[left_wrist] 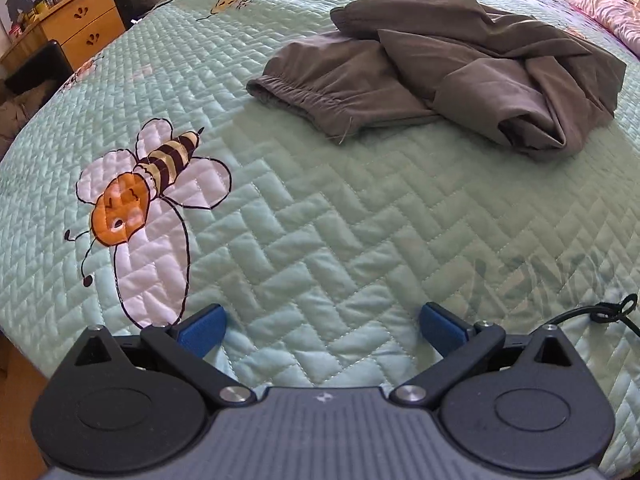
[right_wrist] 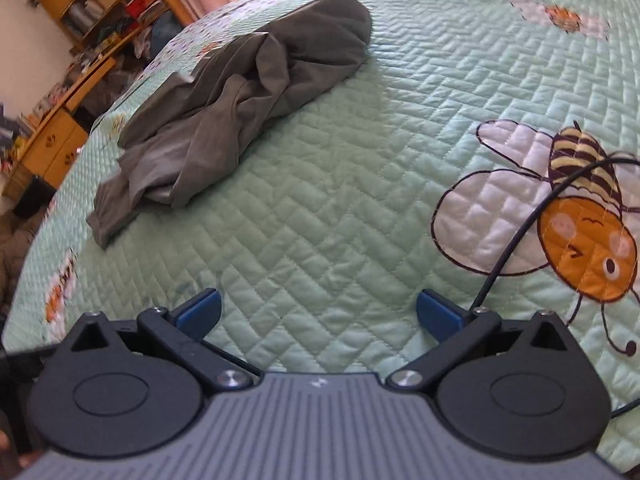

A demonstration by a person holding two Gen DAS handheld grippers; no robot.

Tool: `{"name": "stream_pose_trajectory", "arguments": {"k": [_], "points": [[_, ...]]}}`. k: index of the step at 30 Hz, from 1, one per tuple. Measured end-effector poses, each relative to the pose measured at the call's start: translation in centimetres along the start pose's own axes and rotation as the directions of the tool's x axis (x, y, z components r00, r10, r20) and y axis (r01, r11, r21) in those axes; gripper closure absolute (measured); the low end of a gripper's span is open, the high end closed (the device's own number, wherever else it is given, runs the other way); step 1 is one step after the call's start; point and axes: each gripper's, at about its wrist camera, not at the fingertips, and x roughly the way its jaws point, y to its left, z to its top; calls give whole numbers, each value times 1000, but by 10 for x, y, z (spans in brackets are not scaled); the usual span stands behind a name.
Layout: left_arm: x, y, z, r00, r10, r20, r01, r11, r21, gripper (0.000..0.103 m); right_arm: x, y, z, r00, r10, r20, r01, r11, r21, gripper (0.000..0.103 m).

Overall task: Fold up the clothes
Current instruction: 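Grasp the grey trousers with the right tool and lift them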

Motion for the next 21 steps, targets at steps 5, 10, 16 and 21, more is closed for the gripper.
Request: {"name": "stream_pose_trajectory", "arguments": {"k": [5, 10, 16, 21], "points": [[-4, -3, -6, 999, 21, 46, -22, 1000, 20, 0, -1, 14, -25, 996, -48, 75, 63, 977, -204, 0], [-25, -2, -1, 992, 8, 127, -12, 1000, 26, 7, -13, 29, -6, 995, -4, 102, 25, 979, -204, 5], [-36, 10, 27, 972, 101, 212, -99, 995, -24, 2, -9, 72, 56, 937, -32, 347, 170, 912, -373, 4], [-20, 7, 46, 958, 170, 233, -167, 985, -36, 2, 51, 103, 109, 912, -90, 401, 270, 867, -419, 19]]}}
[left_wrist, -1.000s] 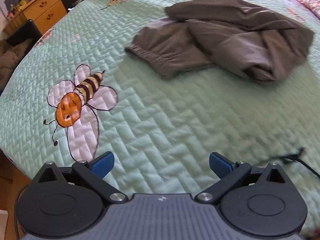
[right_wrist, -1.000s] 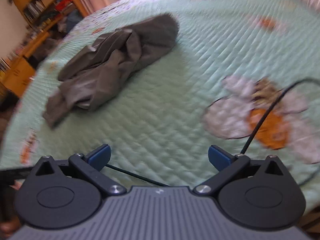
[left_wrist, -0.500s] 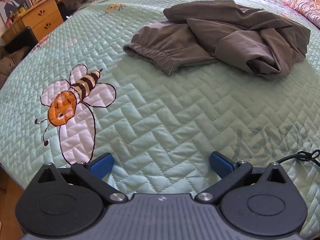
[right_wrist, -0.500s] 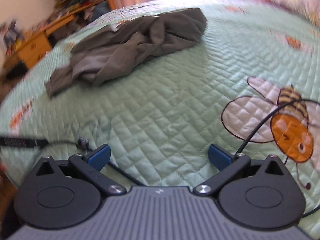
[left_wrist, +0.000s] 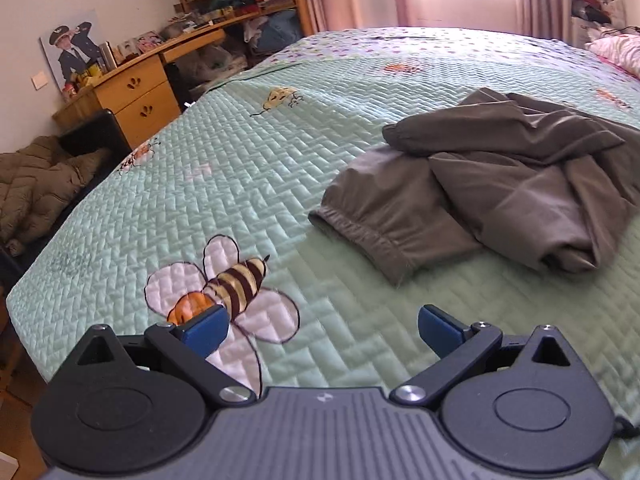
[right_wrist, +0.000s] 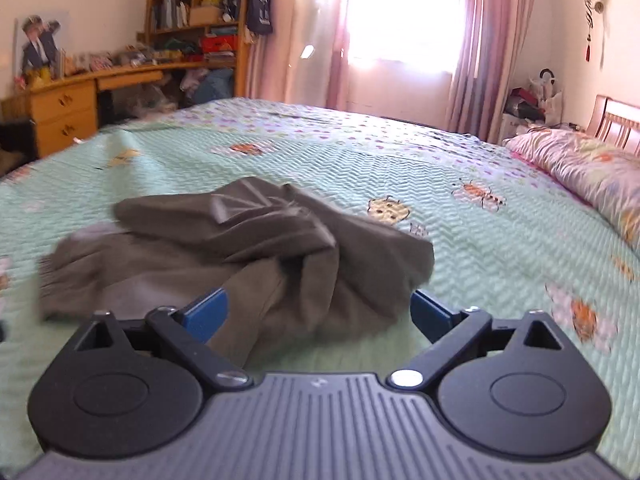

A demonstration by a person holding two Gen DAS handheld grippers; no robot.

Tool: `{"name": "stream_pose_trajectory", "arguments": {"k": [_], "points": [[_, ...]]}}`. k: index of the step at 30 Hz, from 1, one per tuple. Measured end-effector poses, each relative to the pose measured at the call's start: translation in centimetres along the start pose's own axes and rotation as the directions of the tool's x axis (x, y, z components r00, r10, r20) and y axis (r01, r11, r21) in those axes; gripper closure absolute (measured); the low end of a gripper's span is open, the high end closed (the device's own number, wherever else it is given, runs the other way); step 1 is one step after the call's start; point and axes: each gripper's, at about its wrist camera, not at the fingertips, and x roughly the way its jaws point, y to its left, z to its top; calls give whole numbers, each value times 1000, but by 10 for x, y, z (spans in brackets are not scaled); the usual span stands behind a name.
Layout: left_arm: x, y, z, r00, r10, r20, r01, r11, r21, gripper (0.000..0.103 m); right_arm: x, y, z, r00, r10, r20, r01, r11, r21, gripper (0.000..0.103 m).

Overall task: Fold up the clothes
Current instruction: 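Grasp the grey trousers with the right tool and lift them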

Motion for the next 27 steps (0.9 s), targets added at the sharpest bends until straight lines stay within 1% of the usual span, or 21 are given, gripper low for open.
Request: {"name": "stream_pose_trajectory", "arguments": {"k": [1, 3, 5, 6, 7, 8, 9, 10, 12, 13, 14, 16, 18, 19, 21, 22, 23, 24, 25, 26, 27], "points": [[4, -1, -1, 1000, -5, -7, 4, 1000, -3, 2, 15, 2, 5, 1000, 1, -9, -1, 1000, -10, 31], [10, -4, -7, 1000, -10, -14, 11, 1000, 7, 2, 46, 3, 12, 998, -14, -56, 13, 999, -29, 34], [15, -8, -13, 1000, -1, -17, 1, 1000, 27, 2, 72, -1, 14, 995, -10, -103, 9, 1000, -14, 48], [17, -9, -14, 1000, 7, -17, -6, 999, 35, 2, 84, -3, 13, 992, -1, -123, 1, 1000, 1, 68], [18, -9, -15, 1000, 12, -12, -12, 999, 40, 2, 93, -7, 13, 990, 19, -142, -16, 999, 28, 96], [18, -8, -16, 1000, 14, -7, -14, 999, 42, 2, 99, -11, 11, 986, 61, -158, -49, 996, 76, 99], [18, -7, -16, 1000, 8, -2, -8, 999, 35, 2, 102, -14, 10, 982, 89, -167, -71, 991, 112, 99], [18, -4, -16, 1000, -1, 2, 1, 1000, 25, 4, 101, -15, 11, 982, 95, -164, -76, 990, 118, 100], [16, 1, -16, 1000, -24, 18, 23, 1000, 5, 6, 83, -11, 16, 981, 144, -133, -129, 985, 117, 100], [15, 4, -16, 999, -24, 23, 25, 1000, -7, 6, 69, -10, 21, 976, 186, -109, -171, 976, 134, 100], [14, 6, -16, 999, -23, 28, 23, 1000, -19, 6, 51, -13, 29, 967, 245, -70, -230, 958, 174, 100], [11, 13, -16, 999, -19, 43, 21, 999, -45, 6, 8, -22, 55, 938, 345, 38, -344, 909, 235, 100], [7, 19, -15, 999, -14, 50, 18, 998, -64, 6, -34, -33, 84, 892, 424, 153, -451, 850, 273, 100], [5, 22, -14, 998, -13, 55, 16, 998, -67, 6, -56, -39, 97, 868, 448, 213, -494, 822, 283, 100], [-3, 26, -14, 997, -8, 71, 11, 999, -50, 6, -97, -51, 121, 823, 466, 325, -556, 779, 290, 100], [-8, 27, -16, 996, -14, 90, 16, 1000, -27, 6, -114, -58, 130, 803, 472, 364, -580, 759, 295, 100], [-14, 27, -18, 994, -24, 110, 24, 1000, 1, 6, -129, -66, 136, 788, 476, 391, -597, 746, 295, 100], [-19, 27, -20, 991, -34, 130, 30, 999, 28, 6, -142, -74, 140, 780, 477, 405, -605, 741, 292, 100], [-25, 24, -23, 988, -57, 146, 48, 997, 64, 6, -150, -77, 142, 798, 463, 386, -580, 764, 283, 100], [-29, 21, -26, 985, -84, 151, 71, 993, 95, 6, -153, -75, 143, 841, 422, 340, -516, 814, 266, 100], [-32, 15, -28, 983, -107, 148, 90, 989, 117, 6, -152, -71, 143, 892, 361, 271, -427, 871, 244, 100]]}}
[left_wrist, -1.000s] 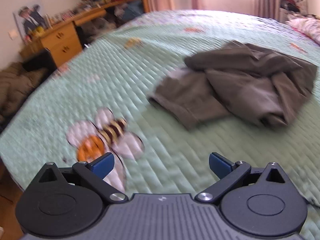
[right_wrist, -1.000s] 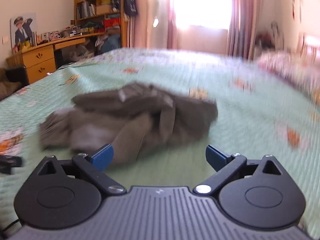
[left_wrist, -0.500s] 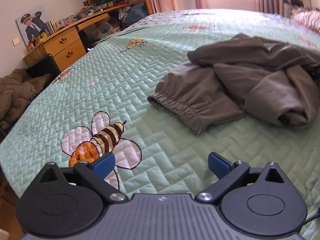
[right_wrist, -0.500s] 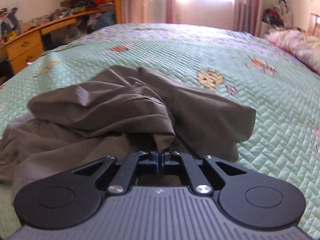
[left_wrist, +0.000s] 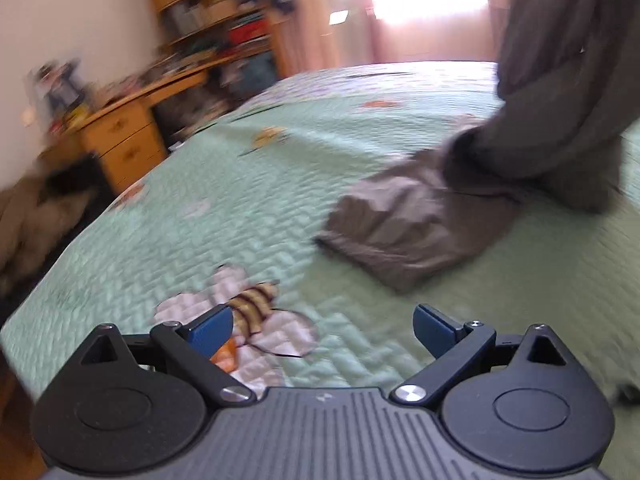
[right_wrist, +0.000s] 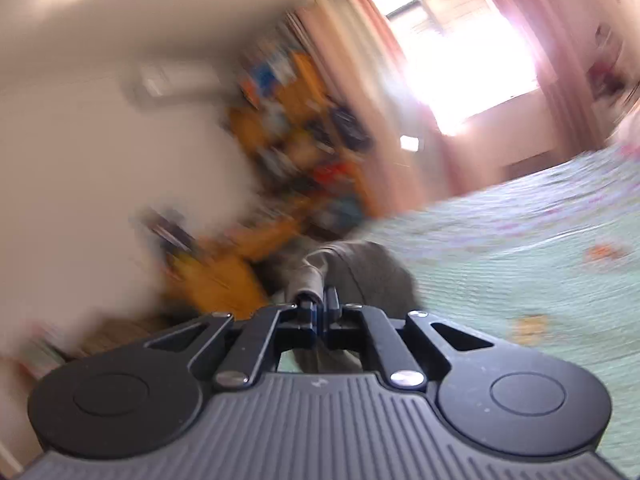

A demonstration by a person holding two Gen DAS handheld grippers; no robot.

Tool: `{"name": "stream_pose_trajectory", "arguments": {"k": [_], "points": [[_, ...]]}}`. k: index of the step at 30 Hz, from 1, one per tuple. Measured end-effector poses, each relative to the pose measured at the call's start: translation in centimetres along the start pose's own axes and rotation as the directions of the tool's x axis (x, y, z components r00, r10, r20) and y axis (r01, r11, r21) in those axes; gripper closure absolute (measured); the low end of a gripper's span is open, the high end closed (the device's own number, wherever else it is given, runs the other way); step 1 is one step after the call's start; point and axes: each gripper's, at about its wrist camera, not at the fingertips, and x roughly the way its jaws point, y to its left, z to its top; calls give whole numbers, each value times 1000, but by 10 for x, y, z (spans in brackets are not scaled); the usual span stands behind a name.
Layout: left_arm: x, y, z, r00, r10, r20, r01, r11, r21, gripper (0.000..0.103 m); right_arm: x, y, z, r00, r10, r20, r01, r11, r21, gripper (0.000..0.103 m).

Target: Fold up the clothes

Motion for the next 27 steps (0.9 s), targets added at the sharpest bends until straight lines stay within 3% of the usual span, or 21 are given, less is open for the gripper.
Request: {"name": "stream_pose_trajectory", "arguments": {"k": [2, 4, 6, 8, 9, 11, 13, 16, 20, 21, 22, 23, 24, 25, 26, 27], "points": [[-3, -15, -2, 1000, -31, -7, 31, 999, 32, 6, 19, 5, -9, 980, -171, -107, 157, 980, -124, 99], [-4, -30, -5, 999, -48, -6, 48, 996, 72, 5, 39, 14, -17, 949, -275, -151, 231, 939, -256, 99], [-2, -44, -8, 999, -32, 0, 32, 993, 112, 2, 50, 12, -10, 969, -195, -150, 170, 971, -167, 99], [6, -56, -9, 999, 28, 24, -30, 992, 119, 2, 61, 4, 7, 992, -78, -98, 77, 997, -12, 95], [11, -61, -8, 998, 60, 36, -64, 991, 115, 2, 69, 5, 13, 996, -49, -70, 49, 999, -3, 94], [17, -74, -2, 991, 97, 90, -108, 986, 124, 2, 85, 16, 21, 996, -72, -56, 65, 990, -126, 86], [22, -93, 2, 982, 101, 160, -126, 980, 157, 1, 86, 21, 22, 995, -95, -25, 88, 974, -207, 84], [41, -133, 0, 987, 57, 148, -95, 960, 264, 2, 70, 2, 19, 998, -65, -5, 63, 990, -126, 72], [40, -168, -16, 987, 56, 152, -104, 936, 336, 9, 34, -37, 8, 984, -175, -35, 172, 982, -81, 72], [33, -172, -18, 991, 24, 132, -69, 938, 341, 10, 26, -48, 1, 978, -202, -47, 199, 977, -74, 72], [24, -175, -19, 995, -20, 101, -16, 940, 341, 21, 17, -57, -7, 973, -225, -57, 221, 973, -67, 72], [11, -176, -19, 992, -126, 28, 111, 941, 320, 27, 6, -61, -16, 969, -238, -62, 234, 970, -60, 72], [-6, -178, -20, 955, -290, -65, 296, 910, 290, 30, -5, -65, -22, 968, -242, -67, 239, 970, -51, 72], [-24, -179, -22, 876, -458, -154, 483, 840, 247, 28, -13, -68, -29, 966, -246, -75, 243, 969, -45, 72], [-43, -182, -26, 782, -581, -226, 621, 755, 211, 28, -19, -70, -36, 963, -253, -89, 250, 967, -41, 72], [-63, -186, -30, 712, -650, -265, 700, 686, 199, 28, -24, -72, -43, 960, -259, -102, 257, 966, -39, 72]]}}
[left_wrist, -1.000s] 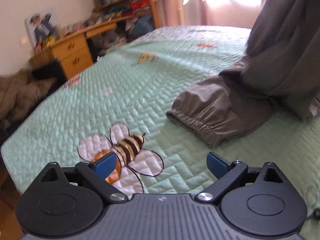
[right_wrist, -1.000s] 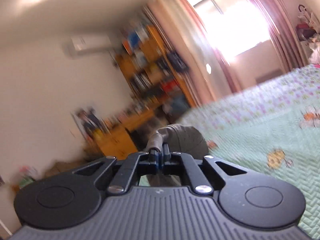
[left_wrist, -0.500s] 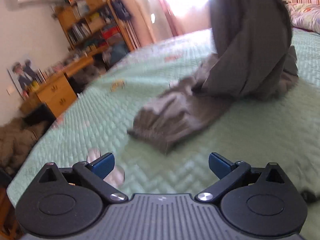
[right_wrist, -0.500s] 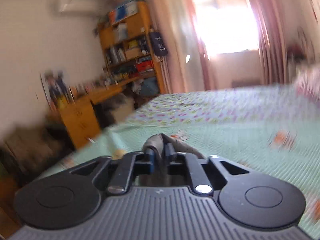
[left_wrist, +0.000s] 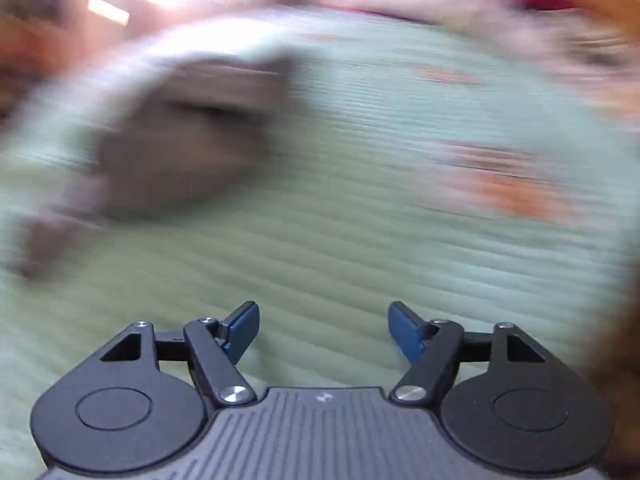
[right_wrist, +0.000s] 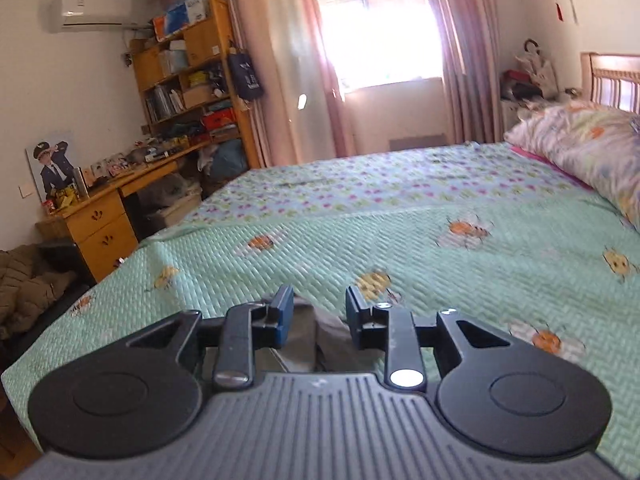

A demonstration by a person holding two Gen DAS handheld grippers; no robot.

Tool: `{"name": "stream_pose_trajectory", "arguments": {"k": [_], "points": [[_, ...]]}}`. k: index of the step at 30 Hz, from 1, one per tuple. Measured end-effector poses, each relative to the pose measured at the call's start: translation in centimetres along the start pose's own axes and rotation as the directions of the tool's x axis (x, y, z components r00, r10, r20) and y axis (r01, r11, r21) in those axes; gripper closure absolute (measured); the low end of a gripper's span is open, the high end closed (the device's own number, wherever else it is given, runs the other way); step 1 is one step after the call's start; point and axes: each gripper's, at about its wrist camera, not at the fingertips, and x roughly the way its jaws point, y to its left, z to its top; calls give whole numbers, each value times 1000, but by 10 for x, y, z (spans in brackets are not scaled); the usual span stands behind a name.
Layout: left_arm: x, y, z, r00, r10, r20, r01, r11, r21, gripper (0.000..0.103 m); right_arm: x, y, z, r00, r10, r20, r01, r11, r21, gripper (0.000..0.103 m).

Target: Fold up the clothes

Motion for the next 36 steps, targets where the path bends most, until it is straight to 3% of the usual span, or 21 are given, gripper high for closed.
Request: {"name": "stream_pose_trajectory", "arguments": {"k": [1, 4, 7, 8, 9, 10, 11, 13, 15, 17, 18, 19, 21, 23, 26, 28, 30, 34, 36], "points": [[-11, -15, -4, 999, -33, 8, 33, 999, 28, 26, -3, -2, -6, 1000, -8, -14, 8, 1000, -4, 72], [-38, -25, -7, 993, 70, 94, -76, 995, 62, 15, 3, 1, -24, 997, -48, -63, 46, 998, -38, 71], [-60, 4, 4, 986, 125, 114, -120, 992, -47, 12, 33, 8, -42, 991, -51, -120, 43, 997, -68, 68], [-66, 17, 10, 979, 166, 116, -158, 985, -73, 11, 47, 14, -49, 989, -53, -137, 40, 995, -96, 67], [-67, 30, 14, 960, 258, 110, -250, 965, -85, 5, 61, 20, -57, 987, -53, -155, 34, 992, -125, 66], [-68, 45, 16, 926, 364, 102, -355, 930, -92, 1, 76, 27, -66, 983, -47, -175, 20, 988, -151, 65], [-69, 59, 19, 881, 464, 92, -456, 885, -99, 1, 93, 34, -76, 980, -36, -195, 3, 986, -169, 65], [-68, 95, 24, 780, 625, 42, -617, 778, -119, 1, 125, 49, -93, 974, -19, -224, -25, 981, -192, 63], [-68, 137, 30, 677, 735, -32, -731, 667, -144, 1, 154, 63, -107, 971, -2, -240, -51, 975, -216, 61], [-75, 176, 34, 627, 775, -84, -774, 607, -180, 1, 181, 72, -119, 968, -39, -250, -27, 966, -256, 63], [-77, 192, 36, 616, 781, -104, -782, 590, -199, 1, 191, 74, -123, 964, -64, -257, -8, 962, -271, 84], [-77, 207, 37, 612, 782, -118, -785, 581, -215, 1, 199, 73, -125, 959, -88, -270, 10, 961, -277, 100], [-75, 228, 40, 597, 790, -140, -796, 561, -228, 1, 195, 63, -124, 960, -80, -269, 14, 971, -238, 100], [-72, 241, 41, 586, 794, -163, -804, 544, -239, 1, 165, 41, -112, 972, -30, -232, 0, 992, -129, 100], [-70, 262, 40, 611, 770, -181, -781, 551, -293, 7, 88, -11, -93, 992, 23, -125, -14, 997, 74, 100], [-68, 274, 40, 626, 757, -187, -766, 551, -332, 7, 47, -40, -95, 993, -70, -99, 83, 988, 131, 100], [-63, 280, 46, 635, 751, -182, -758, 559, -336, 7, 11, -66, -103, 977, -188, -99, 203, 965, 168, 100], [-45, 289, 61, 703, 693, -159, -700, 636, -324, 7, -15, -102, -138, 924, -320, -208, 360, 913, 194, 99], [-31, 292, 66, 703, 692, -165, -704, 643, -301, 7, -20, -104, -151, 931, -309, -197, 349, 909, 227, 94]]}}
